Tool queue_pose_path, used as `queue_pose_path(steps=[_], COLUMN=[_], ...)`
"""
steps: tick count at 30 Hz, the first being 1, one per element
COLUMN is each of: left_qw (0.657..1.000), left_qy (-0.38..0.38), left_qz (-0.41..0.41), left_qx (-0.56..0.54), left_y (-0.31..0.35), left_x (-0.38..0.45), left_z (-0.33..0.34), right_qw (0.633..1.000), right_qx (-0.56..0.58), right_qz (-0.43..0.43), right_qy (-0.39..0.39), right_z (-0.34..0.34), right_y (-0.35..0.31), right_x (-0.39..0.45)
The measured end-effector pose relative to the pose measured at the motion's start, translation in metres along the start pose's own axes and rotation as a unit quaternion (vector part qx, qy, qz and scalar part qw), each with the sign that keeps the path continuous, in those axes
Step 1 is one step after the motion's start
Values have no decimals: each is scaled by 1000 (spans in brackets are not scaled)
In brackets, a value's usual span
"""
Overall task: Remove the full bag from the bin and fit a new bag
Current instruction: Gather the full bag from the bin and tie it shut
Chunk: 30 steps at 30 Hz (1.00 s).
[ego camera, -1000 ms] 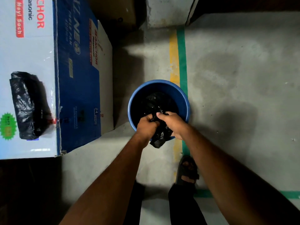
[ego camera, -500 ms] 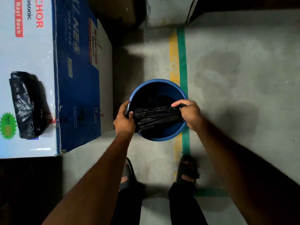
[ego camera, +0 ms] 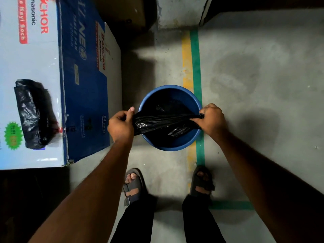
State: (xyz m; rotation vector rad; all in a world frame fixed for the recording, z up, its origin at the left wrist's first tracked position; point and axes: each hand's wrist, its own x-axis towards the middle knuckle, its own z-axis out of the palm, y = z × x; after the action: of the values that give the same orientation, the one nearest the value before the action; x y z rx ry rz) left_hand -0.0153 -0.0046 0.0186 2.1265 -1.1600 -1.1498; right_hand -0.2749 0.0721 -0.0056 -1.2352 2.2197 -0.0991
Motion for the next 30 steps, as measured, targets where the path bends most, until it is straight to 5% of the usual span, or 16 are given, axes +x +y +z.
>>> queue_pose_path(steps=[4, 7, 9, 12, 16, 18, 21, 23, 26, 28, 30], left_qw=[952, 821, 757, 760, 727, 739, 833, 899, 855, 793, 751], left_qy=[-148, -250, -253, -224, -193, -195, -261, -334, -428, -470, -424], left_qz=[126, 183, 194, 153, 230, 214, 66, -105, -293, -332, -344], left_qx=[236, 479, 571, 590, 617, 608, 484, 263, -7, -201, -371], left_y=[13, 30, 43, 58, 70, 77, 93, 106, 116, 117, 118], left_x=[-11, -21, -26, -29, -29, -28, -31, -37, -46, -50, -58], left_z=[-20, -31, -34, -41, -56, -63, -65, -62, -57, -47, -33], right_qw=[998, 996, 991, 986, 985, 982, 983, 979, 962, 946, 924], right_qx=[-2, 12, 46, 47, 45, 42, 36, 28, -70, -135, -182], right_qz=[-37, -60, -95, -140, -160, -174, -165, -183, -238, -267, -318], right_qy=[-44, -71, -86, -75, -48, -58, -71, -82, -110, -122, -106], right_z=[-18, -33, -42, -57, -82, -93, -105, -107, -97, -88, -77], right_y=[-7, -12, -13, -9, -1, 2, -2, -12, -30, -43, -56], right_x=[-15, -26, -31, -36, -45, -50, -58, -66, -79, -86, -94])
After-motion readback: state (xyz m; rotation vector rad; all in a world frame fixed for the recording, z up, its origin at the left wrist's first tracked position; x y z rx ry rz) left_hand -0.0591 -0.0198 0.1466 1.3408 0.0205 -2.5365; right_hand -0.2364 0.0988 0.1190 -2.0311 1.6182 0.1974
